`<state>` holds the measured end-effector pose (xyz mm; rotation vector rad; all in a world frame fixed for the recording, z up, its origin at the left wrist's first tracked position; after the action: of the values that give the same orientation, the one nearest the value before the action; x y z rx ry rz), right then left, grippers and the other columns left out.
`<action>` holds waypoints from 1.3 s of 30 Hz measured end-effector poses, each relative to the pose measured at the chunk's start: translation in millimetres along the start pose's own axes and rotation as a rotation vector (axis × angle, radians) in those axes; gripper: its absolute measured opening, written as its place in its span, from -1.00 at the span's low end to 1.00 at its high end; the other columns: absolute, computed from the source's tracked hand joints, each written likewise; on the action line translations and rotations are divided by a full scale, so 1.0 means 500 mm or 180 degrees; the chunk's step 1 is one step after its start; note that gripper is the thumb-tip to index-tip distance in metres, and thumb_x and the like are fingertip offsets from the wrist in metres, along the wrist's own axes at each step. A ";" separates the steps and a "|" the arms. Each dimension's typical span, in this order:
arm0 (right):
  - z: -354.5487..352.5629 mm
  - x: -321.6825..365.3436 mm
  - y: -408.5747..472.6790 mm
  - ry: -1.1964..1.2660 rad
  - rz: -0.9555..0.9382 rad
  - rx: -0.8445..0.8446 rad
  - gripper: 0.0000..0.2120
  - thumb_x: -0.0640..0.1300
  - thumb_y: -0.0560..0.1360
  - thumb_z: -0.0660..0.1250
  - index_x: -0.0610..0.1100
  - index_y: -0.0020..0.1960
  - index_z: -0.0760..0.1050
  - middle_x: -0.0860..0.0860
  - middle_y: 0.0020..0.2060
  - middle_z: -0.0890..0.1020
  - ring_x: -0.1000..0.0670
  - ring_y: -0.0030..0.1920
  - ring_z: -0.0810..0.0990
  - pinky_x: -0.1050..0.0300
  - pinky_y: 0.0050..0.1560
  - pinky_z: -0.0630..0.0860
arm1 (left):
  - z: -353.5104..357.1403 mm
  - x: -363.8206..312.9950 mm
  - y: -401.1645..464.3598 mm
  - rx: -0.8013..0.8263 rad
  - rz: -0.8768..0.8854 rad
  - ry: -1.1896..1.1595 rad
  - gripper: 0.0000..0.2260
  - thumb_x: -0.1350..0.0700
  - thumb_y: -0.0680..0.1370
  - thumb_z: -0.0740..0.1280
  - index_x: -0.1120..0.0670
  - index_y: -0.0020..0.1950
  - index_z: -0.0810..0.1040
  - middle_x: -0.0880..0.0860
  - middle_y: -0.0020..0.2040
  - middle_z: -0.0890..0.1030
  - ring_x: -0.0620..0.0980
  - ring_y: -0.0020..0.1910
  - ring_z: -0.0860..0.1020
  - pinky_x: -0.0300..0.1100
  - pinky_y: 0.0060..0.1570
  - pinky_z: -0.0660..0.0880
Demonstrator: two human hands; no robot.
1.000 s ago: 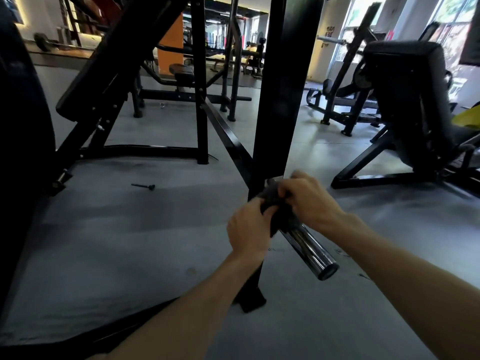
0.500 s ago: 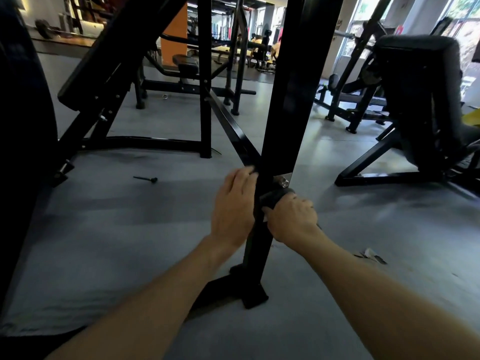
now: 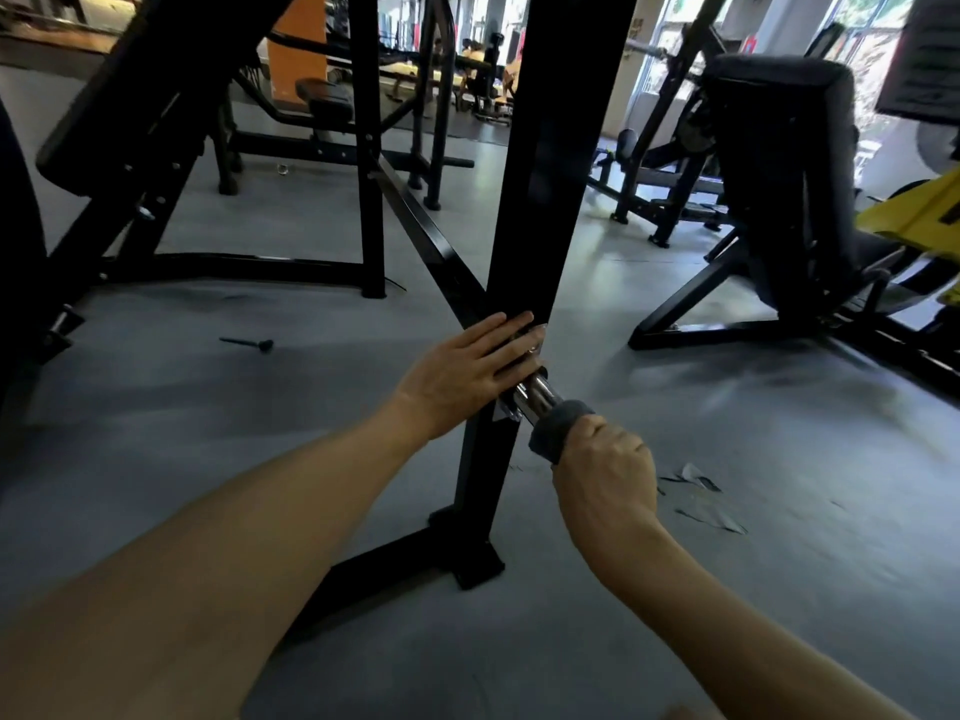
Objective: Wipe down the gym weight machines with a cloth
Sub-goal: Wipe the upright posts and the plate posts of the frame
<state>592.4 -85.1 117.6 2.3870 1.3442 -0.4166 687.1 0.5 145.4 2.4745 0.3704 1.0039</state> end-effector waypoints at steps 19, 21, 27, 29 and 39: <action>-0.012 0.010 -0.016 -0.0182 -0.0066 0.0000 -0.63 -0.24 0.65 0.11 -0.39 0.39 0.22 -0.29 0.07 0.59 -0.20 -0.04 0.64 0.00 -0.08 0.57 | -0.019 -0.007 0.001 -0.0271 -0.0099 0.0053 -0.51 0.29 0.63 -0.03 0.23 0.58 0.25 0.21 0.62 0.19 0.23 0.61 0.15 0.09 0.60 0.08; -0.005 -0.021 -0.051 -0.0265 -0.0042 0.0045 -0.63 -0.23 0.65 0.10 -0.39 0.40 0.22 -0.29 0.08 0.59 -0.21 -0.03 0.64 -0.01 -0.09 0.55 | -0.021 -0.009 0.001 -0.0272 -0.0160 0.0044 -0.53 0.28 0.64 0.03 0.24 0.58 0.25 0.21 0.63 0.18 0.23 0.61 0.14 0.10 0.60 0.08; -0.021 -0.014 -0.042 -0.0151 0.0058 0.0149 -0.65 -0.19 0.66 0.10 -0.37 0.36 0.23 -0.32 0.07 0.58 -0.24 -0.03 0.62 -0.04 -0.10 0.54 | -0.028 -0.011 0.003 -0.0344 -0.0304 -0.0191 -0.54 0.28 0.63 0.01 0.26 0.52 0.36 0.21 0.60 0.25 0.24 0.59 0.19 0.09 0.59 0.07; -0.040 0.015 -0.001 -0.0056 0.0013 -0.0039 -0.67 -0.20 0.66 0.10 -0.37 0.34 0.25 -0.31 0.07 0.58 -0.23 -0.03 0.62 -0.04 -0.11 0.54 | -0.029 -0.012 0.003 -0.0385 -0.0354 -0.0294 -0.54 0.27 0.62 0.00 0.28 0.50 0.39 0.21 0.59 0.28 0.23 0.58 0.22 0.08 0.58 0.09; -0.018 0.073 0.055 -0.0373 0.0172 -0.0127 -0.67 -0.29 0.53 0.01 -0.31 0.18 0.44 -0.21 -0.17 0.65 -0.14 -0.31 0.65 0.09 -0.31 0.58 | -0.019 -0.018 0.001 -0.0181 -0.0511 -0.0544 -0.47 0.20 0.60 -0.09 0.28 0.53 0.32 0.20 0.61 0.22 0.21 0.61 0.14 0.05 0.59 0.03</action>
<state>635.0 -66.5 114.5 2.3223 1.2226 -0.5017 674.1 -0.4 146.5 2.4135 0.4696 0.7230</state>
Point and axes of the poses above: each hand's wrist, its own y-axis towards the middle knuckle, its own z-axis out of the palm, x = y × z, the point moved 10 cm from there along y, towards the middle knuckle
